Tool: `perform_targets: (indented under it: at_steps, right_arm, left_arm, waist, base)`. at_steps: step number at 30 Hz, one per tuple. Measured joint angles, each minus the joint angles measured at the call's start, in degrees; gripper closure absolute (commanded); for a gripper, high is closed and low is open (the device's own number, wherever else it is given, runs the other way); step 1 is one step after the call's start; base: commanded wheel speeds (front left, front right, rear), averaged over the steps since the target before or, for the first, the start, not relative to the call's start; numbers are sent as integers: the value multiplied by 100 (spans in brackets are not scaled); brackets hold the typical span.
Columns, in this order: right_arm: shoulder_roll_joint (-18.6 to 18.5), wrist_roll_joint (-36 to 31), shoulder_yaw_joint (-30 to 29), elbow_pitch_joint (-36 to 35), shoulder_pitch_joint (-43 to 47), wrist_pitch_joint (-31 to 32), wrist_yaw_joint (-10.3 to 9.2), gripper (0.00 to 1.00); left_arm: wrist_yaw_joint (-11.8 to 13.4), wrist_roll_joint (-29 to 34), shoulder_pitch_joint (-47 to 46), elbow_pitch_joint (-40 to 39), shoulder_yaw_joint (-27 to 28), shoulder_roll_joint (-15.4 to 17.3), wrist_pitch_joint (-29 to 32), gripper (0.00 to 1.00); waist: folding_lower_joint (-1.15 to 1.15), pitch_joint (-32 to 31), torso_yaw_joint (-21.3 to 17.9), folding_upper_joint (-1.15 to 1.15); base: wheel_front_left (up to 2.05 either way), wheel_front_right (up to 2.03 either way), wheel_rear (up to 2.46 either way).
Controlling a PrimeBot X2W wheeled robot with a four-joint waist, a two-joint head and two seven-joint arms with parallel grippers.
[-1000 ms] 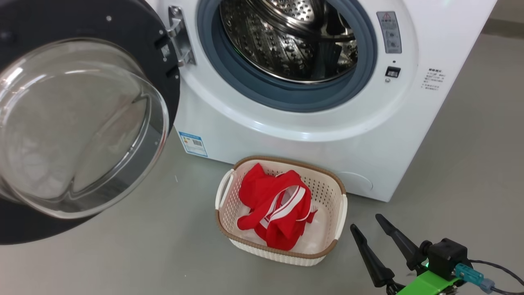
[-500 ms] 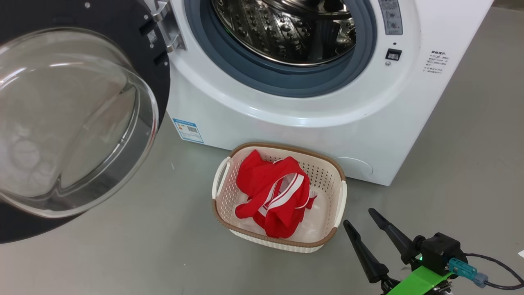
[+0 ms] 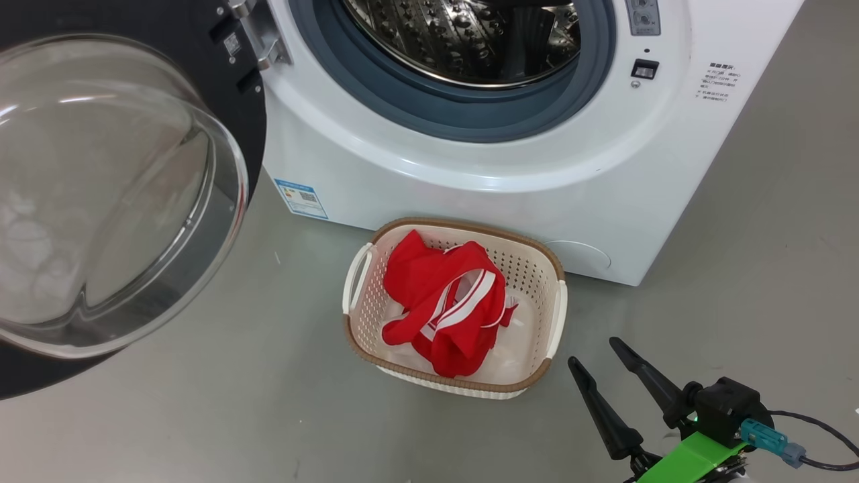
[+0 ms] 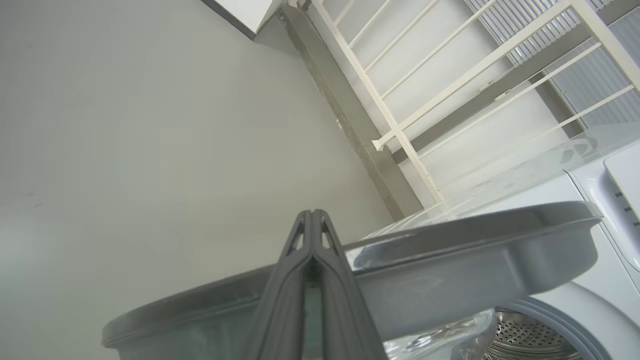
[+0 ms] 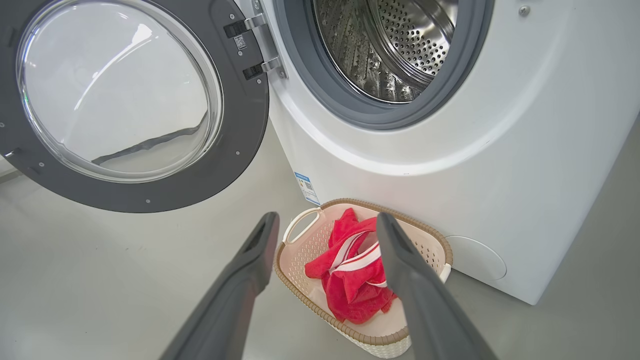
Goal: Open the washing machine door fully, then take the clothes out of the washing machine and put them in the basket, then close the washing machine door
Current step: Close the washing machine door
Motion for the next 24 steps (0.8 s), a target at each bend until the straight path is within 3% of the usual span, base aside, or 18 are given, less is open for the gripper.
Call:
perform_targets:
  at_steps: [24]
  right_arm:
    - [97, -1, -71, 5, -5, 0, 0, 0]
  left_arm:
    - [34, -305, 961, -1472, -112, 1, 1575, 100]
  waist:
    - [0, -184, 14, 0]
  base:
    - [0, 0, 0]
